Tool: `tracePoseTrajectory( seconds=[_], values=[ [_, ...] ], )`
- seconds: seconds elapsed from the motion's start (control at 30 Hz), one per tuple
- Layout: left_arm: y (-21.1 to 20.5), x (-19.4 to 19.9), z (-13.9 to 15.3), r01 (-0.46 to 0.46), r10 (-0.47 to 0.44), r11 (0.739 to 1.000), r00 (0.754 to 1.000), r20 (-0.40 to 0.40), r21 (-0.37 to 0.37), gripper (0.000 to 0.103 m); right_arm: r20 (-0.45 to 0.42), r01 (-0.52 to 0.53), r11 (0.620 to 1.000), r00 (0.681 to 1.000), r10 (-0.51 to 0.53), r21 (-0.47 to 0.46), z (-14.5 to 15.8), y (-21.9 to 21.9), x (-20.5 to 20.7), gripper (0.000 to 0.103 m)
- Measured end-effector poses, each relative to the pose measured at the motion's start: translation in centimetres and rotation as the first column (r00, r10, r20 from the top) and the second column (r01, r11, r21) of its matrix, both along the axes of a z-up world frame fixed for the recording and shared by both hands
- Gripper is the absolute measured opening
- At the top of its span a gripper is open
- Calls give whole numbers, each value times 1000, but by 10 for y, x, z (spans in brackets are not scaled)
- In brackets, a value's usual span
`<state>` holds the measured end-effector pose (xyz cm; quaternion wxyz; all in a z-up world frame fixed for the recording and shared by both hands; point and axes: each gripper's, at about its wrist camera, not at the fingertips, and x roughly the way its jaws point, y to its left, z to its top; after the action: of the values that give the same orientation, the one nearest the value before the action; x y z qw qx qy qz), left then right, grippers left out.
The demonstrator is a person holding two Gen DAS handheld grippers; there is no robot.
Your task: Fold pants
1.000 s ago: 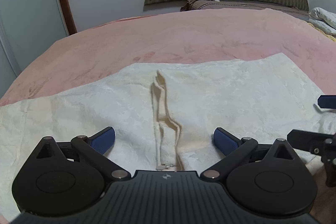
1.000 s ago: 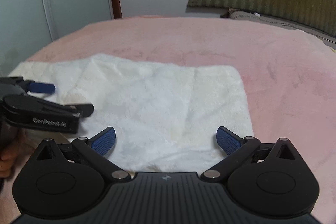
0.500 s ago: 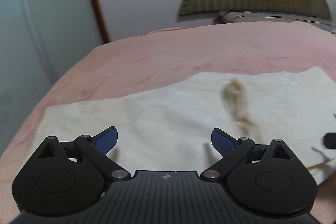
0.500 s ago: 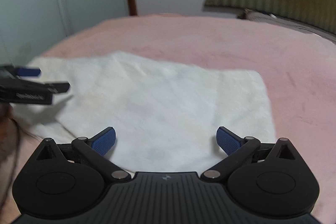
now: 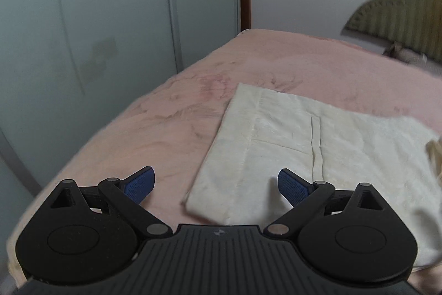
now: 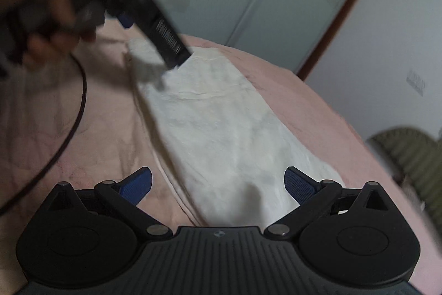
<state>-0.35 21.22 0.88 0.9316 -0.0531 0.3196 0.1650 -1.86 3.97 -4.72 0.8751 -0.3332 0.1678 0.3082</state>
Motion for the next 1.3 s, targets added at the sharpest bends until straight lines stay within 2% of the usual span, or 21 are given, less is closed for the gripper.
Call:
tracePoseTrajectory(
  seconds=[0.07,0.13,0.2,0.3,0.37,0.47,0.5,0.6,0.67,0.73,0.8,0.83,0.93,0.97,1.0,1.03,1.07,1.1,1.2,1.23,1.3],
  values=[
    [17,-9,4,12,-11,990,1000,7,-143,97,45,-11,1000,999,12,-29,-4,14,0,103],
    [34,-14,3,26,-26,948,1000,3,-316,96,63,-7,999,998,10,-44,-7,26,5,103],
    [45,-14,-1,35,-42,888,999,-5,-459,96,82,-4,999,997,8,-45,-8,39,8,103],
    [62,-10,-19,40,-58,764,998,-6,-644,97,142,-7,998,990,16,-64,-12,57,13,103],
    [68,-6,-27,30,-45,711,999,-3,-703,98,189,-14,997,981,29,-81,-15,68,15,103],
    [68,-5,-30,34,-29,670,999,20,-742,101,243,-18,996,969,40,-92,-16,81,21,102],
    [71,-3,-32,38,-24,644,999,29,-764,101,247,-11,996,968,32,-84,-14,83,25,102],
    [75,10,-42,52,12,541,998,69,-839,101,261,21,1000,965,-18,-9,-3,83,31,102],
    [80,23,-48,48,49,487,995,82,-872,101,264,37,999,964,-45,36,4,80,32,102],
    [82,36,-50,68,61,463,992,108,-884,101,228,25,998,973,-37,53,10,75,33,102],
    [82,46,-50,58,54,465,994,94,-883,97,126,-19,999,992,14,42,18,68,33,102],
    [80,51,-49,54,47,476,995,87,-878,95,59,-62,997,997,58,55,25,61,33,102],
    [77,58,-48,35,36,526,997,64,-850,77,-87,-96,972,989,117,214,54,39,42,102],
    [76,59,-47,31,37,540,998,60,-841,67,-119,-74,962,987,108,261,61,32,49,97],
    [77,60,-48,20,39,560,998,50,-828,56,-150,-38,954,985,87,299,66,24,60,83],
    [76,61,-48,11,41,578,998,42,-816,52,-171,7,950,984,48,311,67,19,71,73],
    [76,61,-48,7,42,590,998,39,-808,44,-186,53,953,983,3,297,64,18,83,53],
    [76,62,-48,3,43,604,998,36,-797,36,-202,97,959,979,-43,268,56,20,93,41],
    [72,61,-47,3,40,665,998,40,-747,17,-278,173,972,953,-124,161,27,26,118,35],
    [70,60,-46,15,35,688,998,53,-725,17,-308,169,976,944,-120,137,17,30,123,35],
    [63,57,-41,28,29,733,997,72,-680,15,-292,160,979,949,-117,126,15,36,119,35]
  ],
)
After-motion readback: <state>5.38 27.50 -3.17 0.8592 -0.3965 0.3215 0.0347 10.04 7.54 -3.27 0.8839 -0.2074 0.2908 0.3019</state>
